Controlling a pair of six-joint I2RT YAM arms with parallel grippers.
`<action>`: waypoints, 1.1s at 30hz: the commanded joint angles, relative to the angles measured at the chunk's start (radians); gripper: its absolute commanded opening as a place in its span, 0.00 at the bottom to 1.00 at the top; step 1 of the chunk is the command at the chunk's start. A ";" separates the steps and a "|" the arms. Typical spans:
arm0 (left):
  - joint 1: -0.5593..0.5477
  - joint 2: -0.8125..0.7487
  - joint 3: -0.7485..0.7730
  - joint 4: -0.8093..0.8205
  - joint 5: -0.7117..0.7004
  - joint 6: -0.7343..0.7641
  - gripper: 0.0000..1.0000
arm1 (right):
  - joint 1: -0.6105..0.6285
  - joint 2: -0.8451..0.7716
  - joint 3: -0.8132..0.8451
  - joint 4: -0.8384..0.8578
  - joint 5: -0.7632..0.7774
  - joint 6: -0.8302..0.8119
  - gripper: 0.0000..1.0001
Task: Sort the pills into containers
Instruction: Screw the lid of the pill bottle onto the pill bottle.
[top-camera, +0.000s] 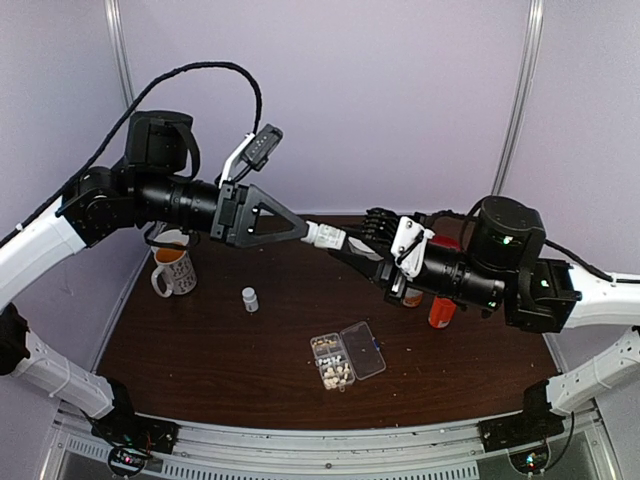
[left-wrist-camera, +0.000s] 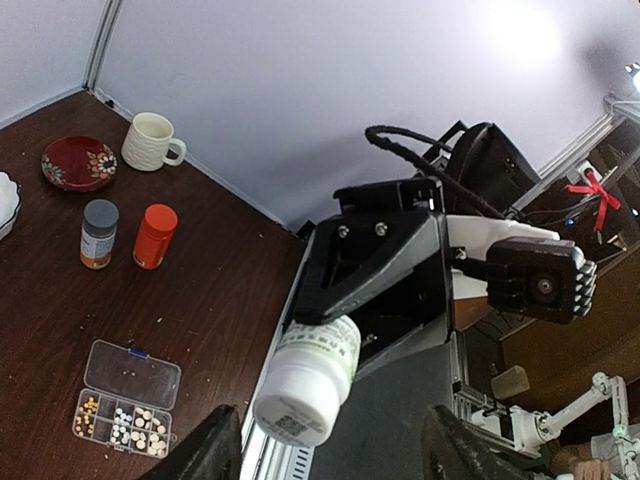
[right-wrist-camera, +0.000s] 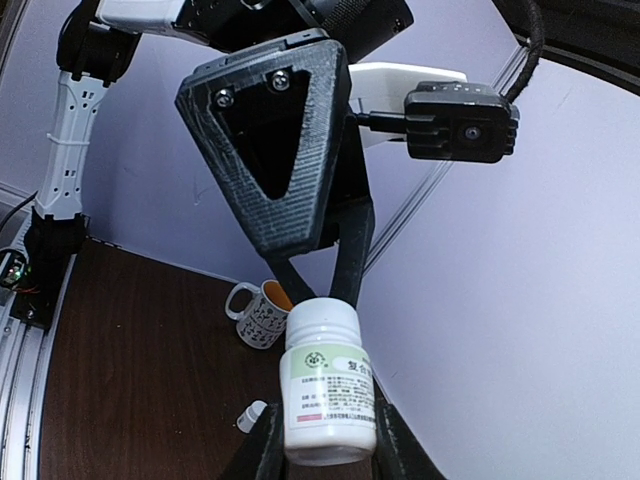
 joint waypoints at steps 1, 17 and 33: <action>0.005 0.008 0.004 0.030 0.022 -0.054 0.63 | 0.011 0.016 0.034 0.046 0.046 -0.017 0.00; 0.010 0.020 -0.012 0.031 0.018 -0.077 0.67 | 0.017 0.011 0.024 0.050 0.049 -0.006 0.00; 0.010 0.017 -0.016 0.048 0.051 -0.097 0.49 | 0.019 0.040 0.042 0.014 0.037 0.016 0.00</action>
